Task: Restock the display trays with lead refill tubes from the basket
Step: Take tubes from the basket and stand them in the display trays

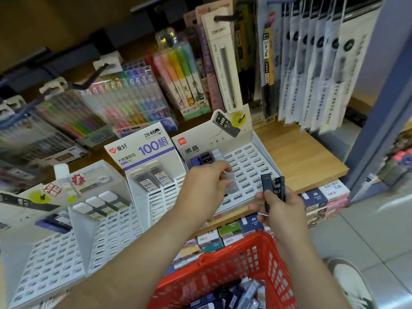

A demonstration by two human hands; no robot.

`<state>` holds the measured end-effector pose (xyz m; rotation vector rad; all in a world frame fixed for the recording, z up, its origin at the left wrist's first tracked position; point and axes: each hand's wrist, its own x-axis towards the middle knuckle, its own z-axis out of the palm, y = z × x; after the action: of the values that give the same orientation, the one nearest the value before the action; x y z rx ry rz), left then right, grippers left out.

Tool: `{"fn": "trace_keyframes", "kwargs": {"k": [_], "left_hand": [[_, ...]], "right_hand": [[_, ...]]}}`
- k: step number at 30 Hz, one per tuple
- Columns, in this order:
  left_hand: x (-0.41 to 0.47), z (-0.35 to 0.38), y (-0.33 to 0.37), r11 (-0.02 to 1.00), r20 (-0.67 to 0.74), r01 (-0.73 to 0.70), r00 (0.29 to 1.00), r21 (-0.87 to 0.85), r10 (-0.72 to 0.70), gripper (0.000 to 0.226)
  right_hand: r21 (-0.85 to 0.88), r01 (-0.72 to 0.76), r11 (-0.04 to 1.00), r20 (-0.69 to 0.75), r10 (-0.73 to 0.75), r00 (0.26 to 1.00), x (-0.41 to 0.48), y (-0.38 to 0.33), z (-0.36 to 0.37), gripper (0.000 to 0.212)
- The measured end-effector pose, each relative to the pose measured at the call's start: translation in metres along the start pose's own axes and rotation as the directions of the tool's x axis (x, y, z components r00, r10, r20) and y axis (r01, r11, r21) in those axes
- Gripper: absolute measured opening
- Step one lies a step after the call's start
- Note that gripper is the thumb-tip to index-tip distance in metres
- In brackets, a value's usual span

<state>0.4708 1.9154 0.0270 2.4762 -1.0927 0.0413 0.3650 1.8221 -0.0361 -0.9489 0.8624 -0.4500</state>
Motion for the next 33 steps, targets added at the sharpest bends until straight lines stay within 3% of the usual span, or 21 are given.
{"fn": "trace_keyframes", "kwargs": {"k": [6, 9, 11, 12, 14, 15, 16, 19, 24, 29, 32, 33], "left_hand": [[-0.006, 0.018, -0.011, 0.973, -0.075, -0.137, 0.985, 0.187, 0.153, 0.009], [-0.009, 0.019, -0.007, 0.985, -0.097, -0.091, 0.99, 0.147, 0.106, 0.015], [-0.012, 0.011, 0.004, 0.992, -0.063, 0.053, 0.996, -0.117, -0.061, 0.024], [-0.013, 0.004, 0.01, 0.929, 0.003, 0.156, 0.986, -0.335, -0.165, 0.029], [-0.017, -0.01, 0.022, 0.617, 0.228, 0.337, 0.941, -0.711, -0.251, 0.032], [-0.02, -0.014, 0.025, 0.507, 0.301, 0.376, 0.926, -0.776, -0.228, 0.03], [-0.023, -0.017, 0.026, 0.489, 0.321, 0.373, 0.928, -0.789, -0.19, 0.027], [-0.03, -0.022, 0.03, 0.542, 0.229, 0.305, 0.952, -0.783, -0.204, 0.02], [-0.033, -0.023, 0.026, 0.431, 0.072, 0.284, 0.893, -0.856, -0.445, 0.02], [-0.044, -0.029, 0.029, 0.431, -0.002, 0.288, 0.829, -0.855, -0.559, 0.016], [-0.058, -0.027, 0.031, 0.428, 0.059, 0.345, 0.83, -0.835, -0.554, 0.011], [-0.063, -0.024, 0.033, 0.439, 0.089, 0.366, 0.841, -0.821, -0.534, 0.01]], "right_hand": [[0.136, -0.075, 0.988, 0.068, 0.066, 0.995, -0.005, -0.006, 0.002, 0.01], [0.188, -0.108, 0.976, 0.151, 0.08, 0.985, -0.006, -0.011, 0.0, 0.009], [0.211, -0.145, 0.967, 0.252, 0.089, 0.964, -0.006, -0.015, -0.004, 0.01], [0.233, -0.18, 0.956, 0.325, 0.098, 0.941, -0.006, -0.017, -0.005, 0.014], [0.256, -0.259, 0.931, 0.479, 0.11, 0.871, -0.007, -0.022, -0.008, 0.024], [0.245, -0.287, 0.926, 0.532, 0.119, 0.838, -0.008, -0.025, -0.009, 0.023], [0.222, -0.304, 0.926, 0.572, 0.129, 0.81, -0.008, -0.028, -0.009, 0.019], [0.144, -0.319, 0.937, 0.648, 0.154, 0.746, -0.014, -0.035, -0.006, 0.023], [0.039, -0.155, 0.987, 0.655, 0.093, 0.75, -0.02, -0.037, -0.001, 0.047], [0.017, -0.028, 0.999, 0.646, 0.01, 0.764, -0.024, -0.034, -0.001, 0.023], [0.078, -0.036, 0.996, 0.567, -0.015, 0.824, -0.02, -0.03, -0.005, 0.008], [0.103, -0.043, 0.994, 0.545, -0.021, 0.838, -0.019, -0.028, -0.006, 0.012]]}}
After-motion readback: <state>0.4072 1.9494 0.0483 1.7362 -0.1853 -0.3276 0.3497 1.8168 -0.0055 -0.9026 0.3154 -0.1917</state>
